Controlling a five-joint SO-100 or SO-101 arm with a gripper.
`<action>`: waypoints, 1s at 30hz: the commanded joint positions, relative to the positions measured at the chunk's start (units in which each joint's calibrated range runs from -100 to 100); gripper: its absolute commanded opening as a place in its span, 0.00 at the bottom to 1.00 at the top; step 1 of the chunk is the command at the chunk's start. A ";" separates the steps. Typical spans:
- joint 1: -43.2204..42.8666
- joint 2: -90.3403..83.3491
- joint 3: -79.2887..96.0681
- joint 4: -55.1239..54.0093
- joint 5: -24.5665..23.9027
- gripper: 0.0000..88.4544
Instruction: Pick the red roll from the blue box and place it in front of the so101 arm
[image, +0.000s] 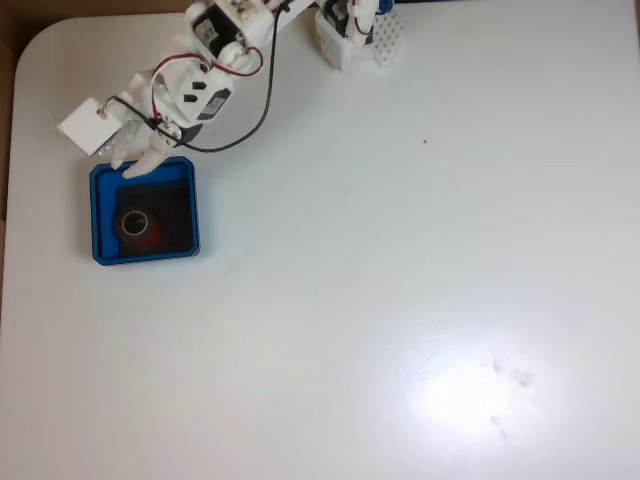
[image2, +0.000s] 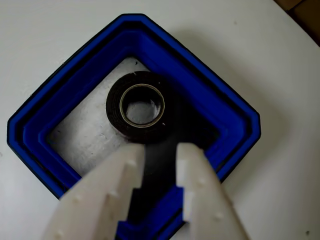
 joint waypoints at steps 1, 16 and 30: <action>0.80 3.21 -11.74 9.58 -0.17 0.01; 2.46 29.64 -42.29 21.88 -0.26 0.01; 2.46 35.24 -42.47 21.38 -0.35 0.16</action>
